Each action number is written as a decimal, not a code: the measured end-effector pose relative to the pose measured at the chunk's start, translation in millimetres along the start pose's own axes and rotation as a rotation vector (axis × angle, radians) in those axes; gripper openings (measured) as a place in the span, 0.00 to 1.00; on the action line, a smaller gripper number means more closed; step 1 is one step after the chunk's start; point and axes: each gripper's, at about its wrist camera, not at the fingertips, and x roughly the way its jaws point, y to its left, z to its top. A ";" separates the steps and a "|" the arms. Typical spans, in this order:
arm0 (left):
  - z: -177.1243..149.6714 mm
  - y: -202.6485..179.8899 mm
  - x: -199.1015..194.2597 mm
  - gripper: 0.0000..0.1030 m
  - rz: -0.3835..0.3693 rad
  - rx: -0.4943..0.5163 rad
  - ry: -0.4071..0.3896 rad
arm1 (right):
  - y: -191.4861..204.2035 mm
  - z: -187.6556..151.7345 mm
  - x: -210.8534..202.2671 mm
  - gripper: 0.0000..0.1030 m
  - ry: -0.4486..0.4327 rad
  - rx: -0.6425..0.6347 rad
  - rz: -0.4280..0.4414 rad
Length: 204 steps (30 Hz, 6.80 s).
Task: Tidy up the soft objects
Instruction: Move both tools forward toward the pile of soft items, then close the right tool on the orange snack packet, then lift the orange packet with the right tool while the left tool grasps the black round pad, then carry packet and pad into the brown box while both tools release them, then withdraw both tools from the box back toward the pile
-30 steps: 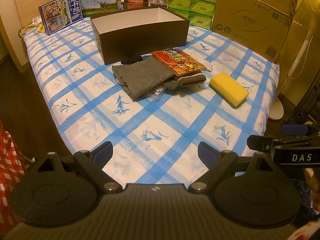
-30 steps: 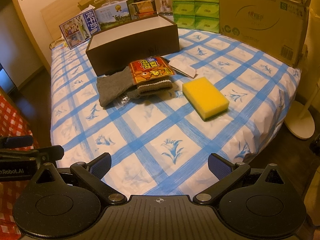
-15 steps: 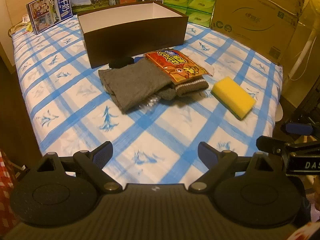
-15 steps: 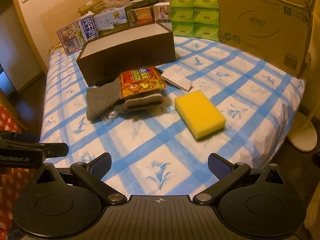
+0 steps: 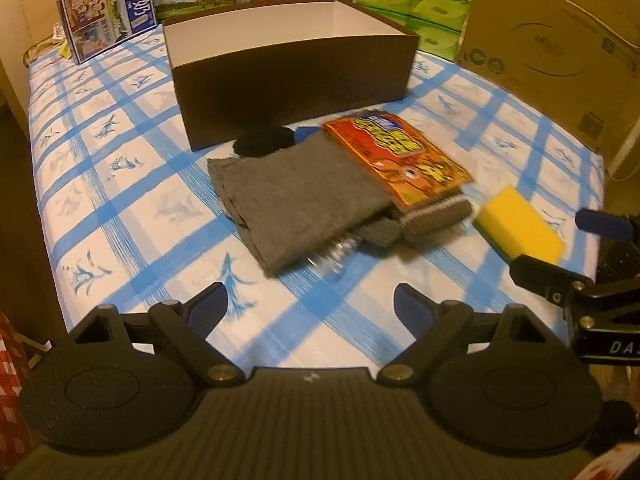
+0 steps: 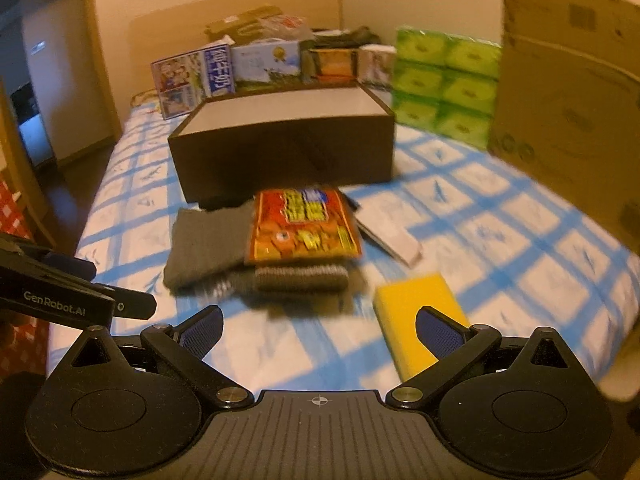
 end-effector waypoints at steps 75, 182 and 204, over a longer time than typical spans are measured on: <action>88.3 39.9 106.0 0.85 0.041 0.016 0.020 | -6.5 10.1 185.3 0.16 0.067 -0.683 -0.273; 278.8 58.2 161.0 0.70 0.031 0.029 -0.055 | -59.4 250.9 235.4 0.48 -0.049 0.014 0.130; 213.6 64.3 39.2 0.71 -0.056 -0.020 -0.156 | -47.0 215.2 109.6 0.71 -0.153 0.076 0.158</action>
